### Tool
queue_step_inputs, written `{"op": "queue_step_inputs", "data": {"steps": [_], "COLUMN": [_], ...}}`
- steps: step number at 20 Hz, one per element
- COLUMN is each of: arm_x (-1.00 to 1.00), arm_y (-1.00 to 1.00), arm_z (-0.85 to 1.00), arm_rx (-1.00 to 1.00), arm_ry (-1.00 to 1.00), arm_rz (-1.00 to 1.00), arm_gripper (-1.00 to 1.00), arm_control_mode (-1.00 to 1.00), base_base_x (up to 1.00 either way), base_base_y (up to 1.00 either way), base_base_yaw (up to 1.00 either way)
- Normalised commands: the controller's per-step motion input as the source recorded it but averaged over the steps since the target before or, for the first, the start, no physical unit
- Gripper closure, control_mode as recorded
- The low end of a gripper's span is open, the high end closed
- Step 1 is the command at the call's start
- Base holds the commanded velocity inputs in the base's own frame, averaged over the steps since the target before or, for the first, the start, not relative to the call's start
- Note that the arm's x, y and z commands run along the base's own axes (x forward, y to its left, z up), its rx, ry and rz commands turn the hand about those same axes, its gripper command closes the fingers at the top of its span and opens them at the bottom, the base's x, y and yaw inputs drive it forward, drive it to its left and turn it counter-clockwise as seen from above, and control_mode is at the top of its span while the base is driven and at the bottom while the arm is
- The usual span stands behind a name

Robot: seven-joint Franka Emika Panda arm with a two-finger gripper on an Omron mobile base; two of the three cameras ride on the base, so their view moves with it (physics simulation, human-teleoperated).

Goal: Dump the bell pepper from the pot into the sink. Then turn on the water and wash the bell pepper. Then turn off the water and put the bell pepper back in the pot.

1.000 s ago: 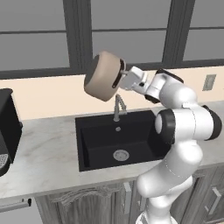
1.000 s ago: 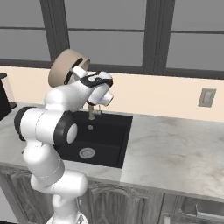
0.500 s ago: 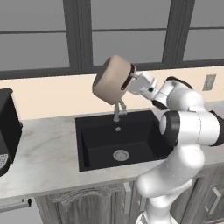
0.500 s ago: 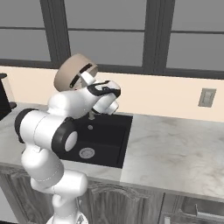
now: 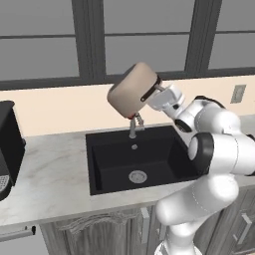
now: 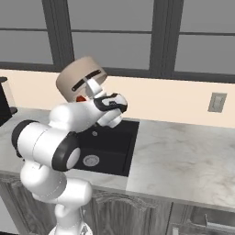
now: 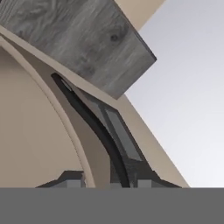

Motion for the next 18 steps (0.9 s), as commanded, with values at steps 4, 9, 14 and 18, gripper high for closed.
{"op": "queue_step_inputs", "data": {"steps": [4,9,14,18], "arm_x": [-0.05,-0.13,-0.25,-0.97], "arm_y": [-0.02,0.33,0.69,1.0], "arm_z": [0.26,0.34,0.28,0.14], "arm_rx": [0.17,0.1,0.01,-0.15], "arm_ry": [0.06,0.01,0.0,-0.12], "arm_rz": [0.06,0.07,0.04,0.0], "arm_gripper": [1.0,1.0,1.0,1.0], "arm_control_mode": [-1.0,-1.0,-1.0,-1.0], "base_base_x": [0.0,0.0,0.0,0.0], "base_base_y": [0.0,0.0,0.0,0.0], "base_base_yaw": [0.0,0.0,0.0,0.0]}}
